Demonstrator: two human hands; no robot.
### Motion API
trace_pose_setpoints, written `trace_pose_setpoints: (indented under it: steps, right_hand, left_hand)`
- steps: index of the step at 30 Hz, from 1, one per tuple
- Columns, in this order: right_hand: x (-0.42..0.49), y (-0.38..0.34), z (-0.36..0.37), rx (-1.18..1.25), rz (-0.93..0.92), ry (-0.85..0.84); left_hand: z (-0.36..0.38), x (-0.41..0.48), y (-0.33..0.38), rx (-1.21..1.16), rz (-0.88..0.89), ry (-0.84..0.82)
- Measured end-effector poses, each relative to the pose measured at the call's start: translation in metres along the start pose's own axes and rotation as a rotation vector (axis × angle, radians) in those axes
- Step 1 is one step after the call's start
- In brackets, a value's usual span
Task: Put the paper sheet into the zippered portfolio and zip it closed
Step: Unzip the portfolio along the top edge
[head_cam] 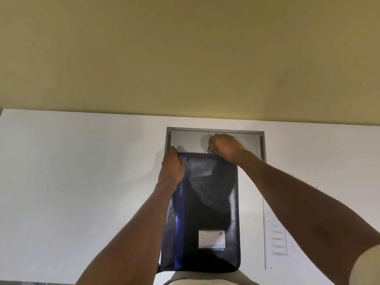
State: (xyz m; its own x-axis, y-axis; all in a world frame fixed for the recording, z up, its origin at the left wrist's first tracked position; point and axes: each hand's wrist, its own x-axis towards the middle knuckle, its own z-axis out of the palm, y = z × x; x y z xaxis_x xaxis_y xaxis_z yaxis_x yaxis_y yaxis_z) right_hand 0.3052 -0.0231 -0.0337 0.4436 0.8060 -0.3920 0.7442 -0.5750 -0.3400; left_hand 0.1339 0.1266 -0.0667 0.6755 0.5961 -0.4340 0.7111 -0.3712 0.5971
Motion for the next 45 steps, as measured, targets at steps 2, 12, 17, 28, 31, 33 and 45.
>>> trace_pose_setpoints:
  steps: [2, 12, 17, 28, 31, 33, 45]
  right_hand:
    - [-0.012, 0.014, 0.002, -0.025, 0.037, 0.045]
    - [-0.069, 0.066, 0.036, -0.019, 0.255, 0.156]
    - [-0.107, 0.056, 0.065, 0.044, 0.29, 0.348]
    - [-0.183, 0.012, 0.137, 0.236, 0.475, 0.449]
    - [-0.201, -0.002, 0.15, 0.255, 0.479, 0.427]
    - [-0.212, -0.01, 0.155, 0.249, 0.484, 0.425]
    - [-0.224, -0.028, 0.157, 0.225, 0.554, 0.425]
  left_hand:
    - [0.001, 0.001, 0.0, -0.003, -0.009, 0.0]
    - [0.006, 0.005, -0.002, 0.001, -0.013, 0.019]
    - [0.007, 0.009, -0.004, 0.024, -0.037, 0.032]
    - [0.013, 0.008, 0.001, 0.041, -0.054, 0.049]
    - [0.013, 0.009, 0.002, 0.065, -0.059, 0.055]
    - [0.014, 0.009, 0.003, 0.086, -0.063, 0.056]
    - [0.041, -0.102, 0.002, 0.563, 0.505, -0.053]
